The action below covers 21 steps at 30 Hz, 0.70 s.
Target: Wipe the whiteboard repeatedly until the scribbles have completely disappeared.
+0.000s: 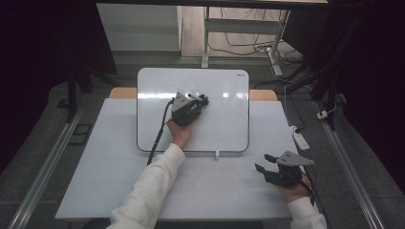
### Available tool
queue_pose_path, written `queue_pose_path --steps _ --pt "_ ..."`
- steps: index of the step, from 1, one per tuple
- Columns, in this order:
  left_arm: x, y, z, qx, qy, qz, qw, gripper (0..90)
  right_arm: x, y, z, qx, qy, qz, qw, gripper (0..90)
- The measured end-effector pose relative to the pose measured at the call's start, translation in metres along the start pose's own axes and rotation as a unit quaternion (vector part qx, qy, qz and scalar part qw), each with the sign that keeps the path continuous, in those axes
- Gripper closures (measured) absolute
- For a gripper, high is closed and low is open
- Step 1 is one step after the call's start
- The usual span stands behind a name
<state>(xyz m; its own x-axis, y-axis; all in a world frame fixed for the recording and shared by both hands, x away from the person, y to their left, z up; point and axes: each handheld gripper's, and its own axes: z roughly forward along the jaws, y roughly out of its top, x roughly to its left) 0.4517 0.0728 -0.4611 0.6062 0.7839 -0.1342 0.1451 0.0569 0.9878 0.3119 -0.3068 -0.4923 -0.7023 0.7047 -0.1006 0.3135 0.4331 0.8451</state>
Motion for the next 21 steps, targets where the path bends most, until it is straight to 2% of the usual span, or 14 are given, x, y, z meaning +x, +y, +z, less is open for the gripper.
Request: queue_pose_path --steps 2,4,9,11,13,16,18,21 --pt "0.006 0.004 -0.003 -0.005 0.011 -0.005 0.9999 78.9 0.0 0.0 0.0 0.0 0.0 -0.001 1.0 44.4" --pt "0.006 0.004 -0.003 -0.005 0.009 -0.009 0.9999 78.9 0.0 0.0 0.0 0.0 0.001 -0.001 1.0 44.4" --pt "-0.02 -0.006 0.014 0.011 -0.023 0.008 0.9996 78.9 0.001 0.001 0.001 0.001 0.001 -0.003 1.0 44.4" --pt "-0.028 -0.008 0.018 0.017 -0.028 0.022 0.9992 78.9 0.002 0.001 0.001 0.002 0.0 -0.004 1.0 44.4" --pt "-0.025 -0.007 0.015 0.018 -0.024 0.028 0.9992 78.9 0.001 0.001 0.001 0.001 0.001 -0.003 1.0 44.4" --pt "-0.004 0.001 0.003 0.004 -0.002 0.007 1.0 78.9 0.0 0.0 0.001 0.0 0.002 -0.002 1.0 44.4" --pt "0.003 0.003 -0.001 -0.002 0.004 -0.002 1.0 78.9 0.001 0.0 0.0 0.0 0.002 -0.003 1.0 44.4" --pt "-0.004 -0.001 0.003 0.005 -0.006 0.006 0.9999 78.9 0.001 0.001 0.0 -0.002 0.002 -0.003 1.0 44.4"
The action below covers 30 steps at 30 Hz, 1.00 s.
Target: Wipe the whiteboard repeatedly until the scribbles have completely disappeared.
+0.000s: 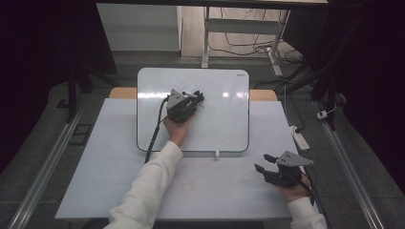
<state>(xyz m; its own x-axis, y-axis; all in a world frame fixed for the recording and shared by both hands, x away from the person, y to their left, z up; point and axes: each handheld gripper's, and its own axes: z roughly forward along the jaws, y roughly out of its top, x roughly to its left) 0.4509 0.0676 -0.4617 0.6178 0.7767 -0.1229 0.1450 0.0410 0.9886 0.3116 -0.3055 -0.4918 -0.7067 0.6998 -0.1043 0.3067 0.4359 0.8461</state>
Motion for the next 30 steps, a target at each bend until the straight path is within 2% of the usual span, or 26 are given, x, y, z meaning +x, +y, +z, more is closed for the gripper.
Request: queue_pose_path --steps 3,5,6,8,10,12,14,16,20,23,26,28,30 --pt "-0.015 -0.008 0.007 0.009 -0.018 0.013 0.9997 78.9 0.001 0.001 0.0 0.001 -0.001 0.001 1.0 44.4" --pt "-0.018 -0.009 0.009 0.01 -0.019 0.018 0.9996 78.9 0.001 0.001 0.001 0.001 -0.001 -0.002 1.0 44.4" --pt "-0.015 -0.008 0.008 0.008 -0.019 0.014 0.9997 78.9 0.001 0.001 0.001 0.001 0.0 -0.001 1.0 44.4" --pt "-0.007 -0.003 0.004 0.001 -0.003 0.012 0.9999 78.9 0.001 0.0 0.0 0.001 -0.001 -0.001 1.0 44.3" --pt "0.006 0.002 0.0 -0.009 0.005 -0.007 0.9999 78.9 0.001 0.0 0.0 0.001 0.0 0.0 1.0 44.4" --pt "0.012 0.006 -0.003 -0.011 0.012 -0.011 0.9998 78.9 0.0 0.0 -0.001 -0.001 0.0 0.0 1.0 44.4" --pt "0.009 0.006 -0.001 -0.009 0.01 -0.007 0.9999 78.9 0.0 0.0 0.0 0.0 0.0 0.001 1.0 44.4" --pt "0.001 0.002 0.004 -0.003 -0.004 -0.002 1.0 78.9 0.001 0.0 0.001 0.003 0.0 0.0 1.0 44.4" --pt "-0.015 -0.003 0.012 0.01 -0.018 0.019 0.9996 78.9 0.001 0.001 0.0 0.001 -0.001 -0.001 1.0 44.3" --pt "-0.008 0.0 0.008 0.006 -0.009 0.015 0.9998 78.9 0.001 0.001 0.0 0.001 -0.001 0.001 1.0 44.3" --pt "0.006 0.004 0.0 -0.004 0.005 0.0 1.0 78.9 0.0 0.0 -0.001 0.0 -0.001 0.0 1.0 44.3" --pt "0.006 0.004 0.0 -0.003 0.005 0.001 1.0 78.9 0.0 0.0 -0.001 0.0 0.0 -0.001 1.0 44.3" --pt "-0.001 0.002 0.004 -0.001 -0.004 0.002 1.0 78.9 0.0 0.0 0.0 0.0 0.0 -0.001 1.0 44.3"
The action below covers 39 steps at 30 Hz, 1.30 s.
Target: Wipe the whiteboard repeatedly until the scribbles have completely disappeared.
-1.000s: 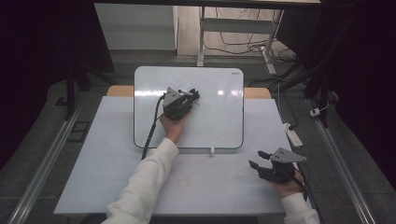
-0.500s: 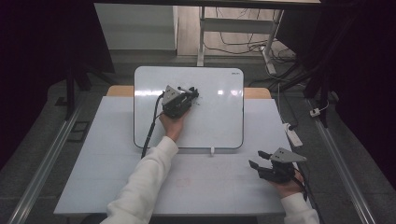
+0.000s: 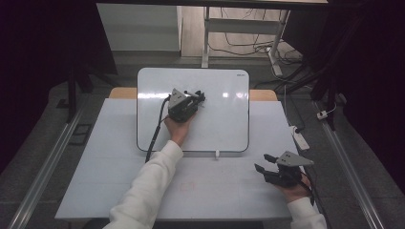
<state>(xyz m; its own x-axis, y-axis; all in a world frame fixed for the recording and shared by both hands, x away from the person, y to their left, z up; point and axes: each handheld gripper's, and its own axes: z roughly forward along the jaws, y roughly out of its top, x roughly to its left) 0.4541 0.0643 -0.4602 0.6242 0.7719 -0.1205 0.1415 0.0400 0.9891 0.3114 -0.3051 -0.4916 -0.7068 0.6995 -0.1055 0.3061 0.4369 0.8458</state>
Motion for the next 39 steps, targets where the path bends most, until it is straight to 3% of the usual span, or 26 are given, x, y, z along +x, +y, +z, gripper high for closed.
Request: queue_pose_path --steps 3,5,8,11,13,16,19,21,24,29,31,36,39 --pt "-0.012 -0.004 0.009 0.003 -0.011 0.008 0.9999 78.9 0.001 0.001 0.0 0.001 0.0 -0.001 1.0 44.3" --pt "-0.014 -0.004 0.011 0.003 -0.011 0.009 0.9999 78.9 0.001 0.001 0.0 0.001 -0.001 -0.001 1.0 44.3" --pt "-0.004 0.0 0.005 0.0 0.0 0.012 0.9999 78.9 0.0 0.0 -0.001 -0.002 -0.001 0.0 1.0 44.3" --pt "0.012 0.004 -0.005 -0.012 0.009 -0.01 0.9998 78.9 0.0 -0.001 0.0 0.001 0.001 0.001 1.0 44.3" --pt "0.015 0.004 -0.007 -0.013 0.008 -0.016 0.9997 78.9 0.0 -0.001 0.001 0.002 0.002 0.0 1.0 44.3" --pt "0.008 0.0 -0.002 -0.013 -0.003 -0.018 0.9998 78.9 0.001 0.0 0.001 0.001 0.003 -0.001 1.0 44.2" --pt "-0.004 -0.004 0.006 -0.006 -0.016 -0.011 0.9998 79.0 0.001 0.001 0.001 0.0 0.002 -0.001 1.0 44.2" --pt "-0.005 -0.004 0.005 0.0 -0.015 -0.002 0.9999 79.0 0.001 0.001 0.001 0.0 0.002 -0.001 1.0 44.2" --pt "0.007 -0.003 -0.009 -0.002 0.002 0.001 1.0 78.9 0.001 0.0 0.002 0.003 0.003 0.001 1.0 44.2" --pt "0.03 0.0 -0.031 -0.013 0.026 -0.012 0.9995 78.9 0.002 0.0 0.003 0.003 0.005 -0.002 1.0 44.2" --pt "0.027 -0.001 -0.028 -0.012 0.023 -0.013 0.9996 78.9 0.002 0.001 0.002 0.002 0.005 -0.002 1.0 44.2" --pt "0.001 -0.009 -0.01 0.003 -0.008 0.002 1.0 79.0 0.003 0.002 0.003 0.002 0.004 -0.003 1.0 44.1" --pt "0.005 -0.007 -0.014 0.003 -0.001 0.006 1.0 78.9 0.002 0.001 0.002 0.002 0.004 -0.002 1.0 44.1"
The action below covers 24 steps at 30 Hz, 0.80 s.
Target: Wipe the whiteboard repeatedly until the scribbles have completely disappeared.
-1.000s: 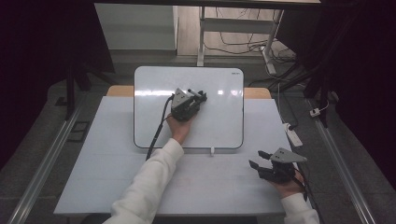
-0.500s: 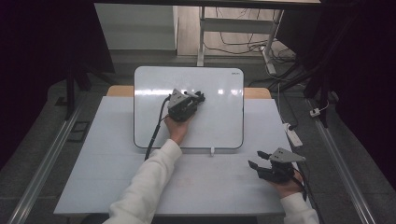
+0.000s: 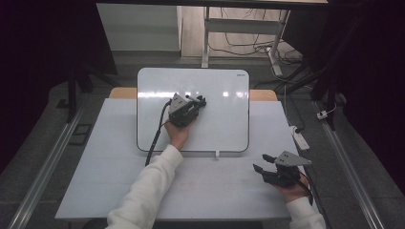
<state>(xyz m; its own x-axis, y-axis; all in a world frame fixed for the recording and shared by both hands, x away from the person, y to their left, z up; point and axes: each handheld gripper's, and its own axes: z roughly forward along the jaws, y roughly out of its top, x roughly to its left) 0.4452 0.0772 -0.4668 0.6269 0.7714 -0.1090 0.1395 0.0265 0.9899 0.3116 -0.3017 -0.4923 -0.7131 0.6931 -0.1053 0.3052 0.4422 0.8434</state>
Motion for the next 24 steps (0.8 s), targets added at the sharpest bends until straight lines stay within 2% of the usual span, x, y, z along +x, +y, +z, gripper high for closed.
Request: queue_pose_path --steps 2,4,6,8,9,13,17,20,21,24 --pt "0.013 0.003 -0.011 -0.007 0.019 -0.003 0.9998 78.9 -0.001 -0.001 0.0 0.0 0.0 0.001 1.0 44.1" --pt "0.027 0.005 -0.023 -0.015 0.032 -0.017 0.9992 78.9 -0.001 -0.001 0.0 0.001 0.001 0.003 1.0 44.1" --pt "0.035 0.005 -0.03 -0.018 0.04 -0.023 0.9988 78.9 -0.001 -0.001 0.0 0.0 0.001 0.001 1.0 44.1" --pt "0.032 0.004 -0.029 -0.018 0.039 -0.021 0.9988 78.9 0.0 0.0 0.0 0.001 0.001 0.0 1.0 44.1" --pt "0.029 0.003 -0.026 -0.015 0.032 -0.02 0.9992 78.9 0.0 0.0 0.001 0.001 0.002 -0.001 1.0 44.1" --pt "0.004 -0.004 -0.007 -0.003 0.002 -0.008 1.0 78.9 0.001 0.001 0.0 0.0 0.0 -0.001 1.0 44.0" --pt "-0.014 -0.009 0.005 0.004 -0.014 -0.003 0.9999 78.9 0.0 0.0 0.0 0.001 0.0 0.001 1.0 44.0" --pt "-0.01 -0.008 0.001 0.007 -0.01 0.002 0.9999 79.0 0.0 0.0 0.0 0.0 0.0 -0.002 1.0 43.9" --pt "-0.006 -0.006 -0.003 0.007 -0.003 0.005 1.0 78.9 0.0 0.0 -0.001 -0.001 0.0 0.0 1.0 43.9" --pt "0.01 -0.003 -0.017 0.002 0.014 -0.004 0.9999 78.9 -0.001 0.0 -0.001 -0.002 0.001 0.003 1.0 43.9"
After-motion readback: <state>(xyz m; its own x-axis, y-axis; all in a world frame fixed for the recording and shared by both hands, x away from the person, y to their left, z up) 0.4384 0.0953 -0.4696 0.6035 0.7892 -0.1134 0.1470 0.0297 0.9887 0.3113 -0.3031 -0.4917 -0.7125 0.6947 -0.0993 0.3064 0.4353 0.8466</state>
